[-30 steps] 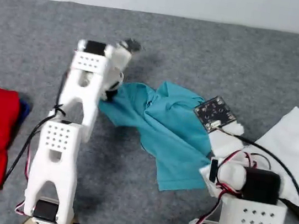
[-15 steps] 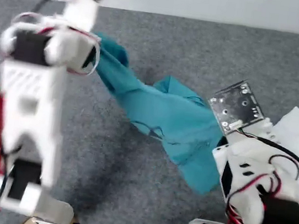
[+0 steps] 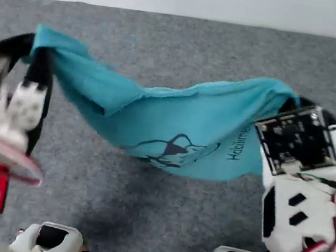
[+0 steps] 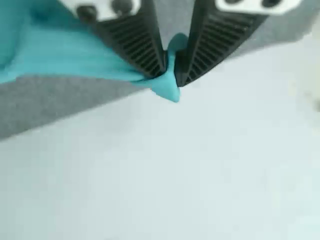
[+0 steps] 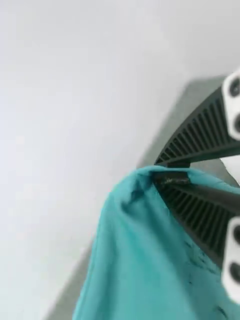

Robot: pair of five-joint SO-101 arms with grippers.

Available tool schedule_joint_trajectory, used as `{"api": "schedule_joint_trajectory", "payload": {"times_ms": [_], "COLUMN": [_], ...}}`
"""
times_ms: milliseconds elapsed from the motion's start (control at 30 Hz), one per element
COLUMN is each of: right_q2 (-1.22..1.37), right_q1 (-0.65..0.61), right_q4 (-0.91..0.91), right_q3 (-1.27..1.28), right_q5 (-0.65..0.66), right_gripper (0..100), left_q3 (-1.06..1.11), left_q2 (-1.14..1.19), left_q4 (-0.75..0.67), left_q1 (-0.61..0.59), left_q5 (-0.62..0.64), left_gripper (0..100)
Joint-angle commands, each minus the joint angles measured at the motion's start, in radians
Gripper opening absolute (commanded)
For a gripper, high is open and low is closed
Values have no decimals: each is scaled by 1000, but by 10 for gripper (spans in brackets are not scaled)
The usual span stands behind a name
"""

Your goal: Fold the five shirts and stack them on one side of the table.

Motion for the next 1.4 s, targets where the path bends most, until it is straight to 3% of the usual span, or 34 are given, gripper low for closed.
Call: {"api": "schedule_joint_trajectory", "payload": {"times_ms": [0,533,967,1200,1367], "right_q2": [2,1,-8,1,-8], "right_q1": [74,99,97,88,-24], "right_q4": [-91,-117,-206,-114,-54], "right_q3": [-46,-51,-51,-28,126], "right_q5": [-2,17,110,104,110], "right_gripper": [10,10,10,10,10], "left_q3": [-2,4,12,225,449], "left_q2": [-63,-94,-109,-152,-206], "left_q4": [9,9,11,11,11], "left_q1": [-9,-304,-310,-307,-305], "left_q5": [-58,-193,-192,-193,-190], "left_gripper": [5,6,6,6,6]}}
